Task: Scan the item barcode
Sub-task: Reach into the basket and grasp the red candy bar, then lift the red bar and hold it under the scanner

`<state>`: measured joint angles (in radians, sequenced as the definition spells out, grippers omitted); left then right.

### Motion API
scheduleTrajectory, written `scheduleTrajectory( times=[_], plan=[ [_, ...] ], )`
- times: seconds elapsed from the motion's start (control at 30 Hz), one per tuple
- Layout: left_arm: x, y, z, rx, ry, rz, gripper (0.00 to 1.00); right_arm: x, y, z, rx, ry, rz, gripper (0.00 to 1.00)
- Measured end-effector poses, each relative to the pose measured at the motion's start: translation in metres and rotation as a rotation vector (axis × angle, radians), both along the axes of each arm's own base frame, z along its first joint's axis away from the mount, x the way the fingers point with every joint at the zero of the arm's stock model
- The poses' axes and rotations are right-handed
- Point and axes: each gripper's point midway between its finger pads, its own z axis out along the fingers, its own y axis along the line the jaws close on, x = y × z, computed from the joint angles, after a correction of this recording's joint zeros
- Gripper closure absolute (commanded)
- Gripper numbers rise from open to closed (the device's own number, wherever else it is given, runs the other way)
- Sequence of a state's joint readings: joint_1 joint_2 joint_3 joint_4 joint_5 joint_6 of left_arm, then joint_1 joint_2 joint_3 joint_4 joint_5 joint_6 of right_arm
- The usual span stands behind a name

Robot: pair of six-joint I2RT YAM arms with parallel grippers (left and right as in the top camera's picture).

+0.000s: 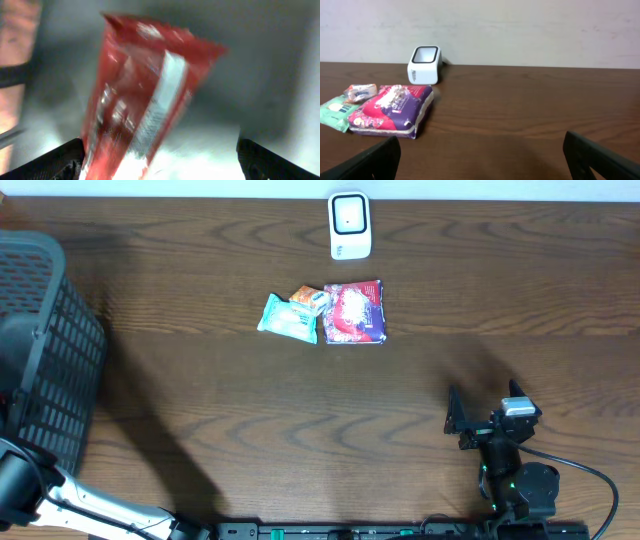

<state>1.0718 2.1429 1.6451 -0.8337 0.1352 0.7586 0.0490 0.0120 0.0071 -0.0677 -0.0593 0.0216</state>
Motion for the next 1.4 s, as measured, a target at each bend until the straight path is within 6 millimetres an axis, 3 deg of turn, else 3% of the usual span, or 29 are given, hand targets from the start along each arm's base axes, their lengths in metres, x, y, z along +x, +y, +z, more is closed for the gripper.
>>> scheduleTrajectory(
  times=[0.03,0.07,0.1,0.2,0.33,0.67,0.73,0.8,0.87,0.93,1.0,1.1,1.2,1.3,1.4],
  plan=[
    [0.004,-0.005,-0.001,-0.025,-0.022,0.0,0.02,0.0,0.0,0.0,0.0,0.0,0.0,0.01],
    [0.005,-0.007,-0.002,-0.04,-0.029,0.0,0.09,0.0,0.0,0.0,0.0,0.0,0.0,0.01],
    [0.007,-0.01,-0.001,-0.056,-0.044,0.0,0.27,0.0,0.0,0.0,0.0,0.0,0.0,0.01],
    [0.008,-0.02,0.0,-0.104,-0.059,0.008,0.62,0.0,0.0,0.0,0.0,0.0,0.0,0.01],
    [0.009,-0.031,0.0,-0.153,-0.067,0.016,0.92,0.0,0.0,0.0,0.0,0.0,0.0,0.01],
    [0.014,-0.037,0.003,-0.181,-0.087,0.012,0.93,0.0,0.0,0.0,0.0,0.0,0.0,0.01],
    [0.028,-0.033,0.01,-0.167,-0.136,0.017,0.93,0.0,0.0,0.0,0.0,0.0,0.0,0.01],
    [0.057,-0.022,0.028,-0.13,-0.25,0.027,0.93,0.0,0.0,0.0,0.0,0.0,0.0,0.01],
    [0.095,-0.009,0.061,-0.086,-0.42,0.037,0.93,0.0,0.0,0.0,0.0,0.0,0.0,0.01],
    [0.136,0.0,0.116,-0.039,-0.648,0.037,0.93,0.0,0.0,0.0,0.0,0.001,0.0,0.01],
    [0.168,-0.002,0.188,-0.007,-0.886,0.008,0.93,0.0,0.0,0.0,0.0,0.0,0.0,0.01],
    [0.192,-0.03,0.305,-0.024,-1.204,-0.066,0.93,0.0,0.0,0.0,0.0,0.0,0.0,0.01],
    [0.191,-0.078,0.393,-0.167,-1.381,-0.089,0.93,0.0,0.0,0.0,0.0,0.0,0.0,0.01],
    [0.185,-0.131,0.438,-0.416,-1.413,-0.036,0.93,0.0,0.0,0.0,0.0,0.0,0.0,0.01],
    [0.191,-0.178,0.451,-0.635,-1.368,-0.024,0.92,0.0,0.0,0.0,0.0,0.0,0.0,0.01]
  ],
)
